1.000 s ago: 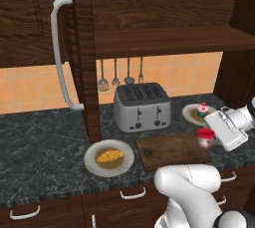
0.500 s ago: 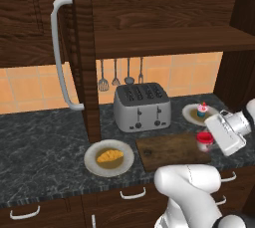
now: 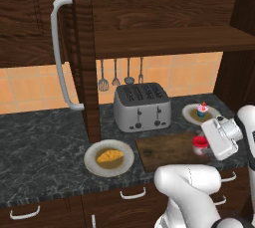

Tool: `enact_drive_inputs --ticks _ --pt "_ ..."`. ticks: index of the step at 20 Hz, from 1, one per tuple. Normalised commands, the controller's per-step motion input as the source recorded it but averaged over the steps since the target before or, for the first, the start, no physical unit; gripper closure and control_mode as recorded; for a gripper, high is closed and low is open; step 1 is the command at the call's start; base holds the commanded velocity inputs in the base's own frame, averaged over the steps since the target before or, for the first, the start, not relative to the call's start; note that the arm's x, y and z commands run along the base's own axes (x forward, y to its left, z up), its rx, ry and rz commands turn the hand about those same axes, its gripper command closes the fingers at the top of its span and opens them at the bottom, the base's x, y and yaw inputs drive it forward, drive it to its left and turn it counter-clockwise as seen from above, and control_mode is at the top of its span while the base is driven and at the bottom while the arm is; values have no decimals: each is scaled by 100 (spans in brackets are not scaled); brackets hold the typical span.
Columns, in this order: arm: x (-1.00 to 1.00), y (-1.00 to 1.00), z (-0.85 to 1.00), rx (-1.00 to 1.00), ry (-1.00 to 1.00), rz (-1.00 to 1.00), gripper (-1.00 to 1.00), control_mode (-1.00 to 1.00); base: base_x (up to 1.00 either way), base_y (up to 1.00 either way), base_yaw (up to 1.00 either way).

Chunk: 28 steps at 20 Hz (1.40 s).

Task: From the different types of pastries on the counter, select a croissant and place it on the cutting board. Then retrieve a jar of jam from the cabinet and place it alongside the croissant on the cutting board.

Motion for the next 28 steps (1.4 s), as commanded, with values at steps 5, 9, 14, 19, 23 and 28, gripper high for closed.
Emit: enact_drive_inputs --ticks 5,9,14,19,23,28 --pt "34 -4 -28 0 -2 0 100 -100 0 0 0" --pt "45 -16 -24 0 -2 0 100 -100 0 0 0" --pt "24 -19 -18 -1 -7 0 100 -100 0 0 0" --pt "17 -8 -22 -1 -9 0 100 -100 0 0 0" --pt "41 0 -22 0 -7 0 100 -100 0 0 0" --pt "39 0 -22 0 -6 0 100 -100 0 0 0"
